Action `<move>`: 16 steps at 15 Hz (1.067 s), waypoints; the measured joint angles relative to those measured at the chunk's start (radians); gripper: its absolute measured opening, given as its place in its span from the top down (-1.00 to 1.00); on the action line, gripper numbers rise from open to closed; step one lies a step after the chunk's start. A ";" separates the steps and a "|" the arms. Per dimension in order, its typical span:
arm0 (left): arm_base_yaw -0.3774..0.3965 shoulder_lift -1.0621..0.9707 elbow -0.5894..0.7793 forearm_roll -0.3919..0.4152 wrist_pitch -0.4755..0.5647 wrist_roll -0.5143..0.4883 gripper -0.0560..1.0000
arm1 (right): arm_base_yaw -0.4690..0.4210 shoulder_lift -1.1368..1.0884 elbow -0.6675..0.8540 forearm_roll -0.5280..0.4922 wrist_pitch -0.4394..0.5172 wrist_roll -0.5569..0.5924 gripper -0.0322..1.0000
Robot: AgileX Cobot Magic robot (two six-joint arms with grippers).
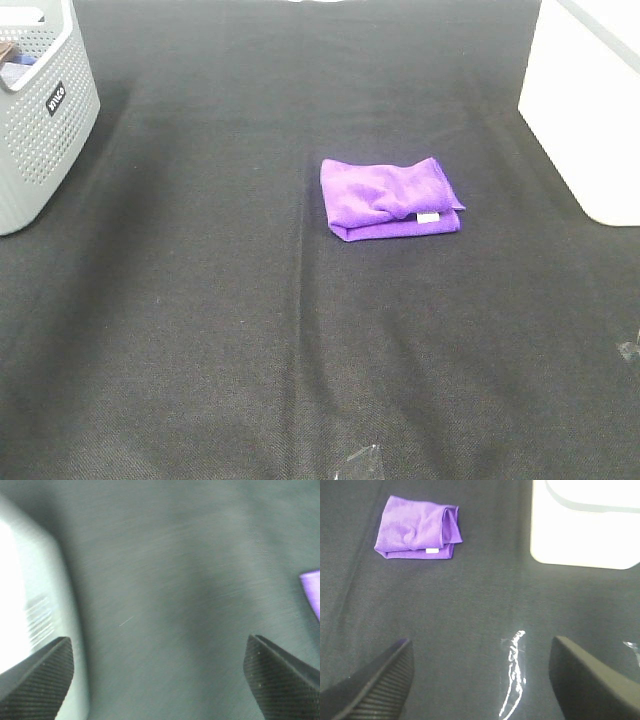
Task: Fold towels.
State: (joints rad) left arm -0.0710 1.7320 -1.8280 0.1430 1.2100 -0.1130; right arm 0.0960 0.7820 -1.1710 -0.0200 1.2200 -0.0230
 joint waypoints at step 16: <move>0.022 -1.715 1.107 -0.059 -0.043 0.026 -0.72 | 0.000 -0.787 0.590 0.020 -0.027 -0.029 -0.47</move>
State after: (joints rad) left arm -0.0490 0.0170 -0.7210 0.0840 1.1670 -0.0870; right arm 0.0960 -0.0050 -0.5810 0.0000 1.1930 -0.0520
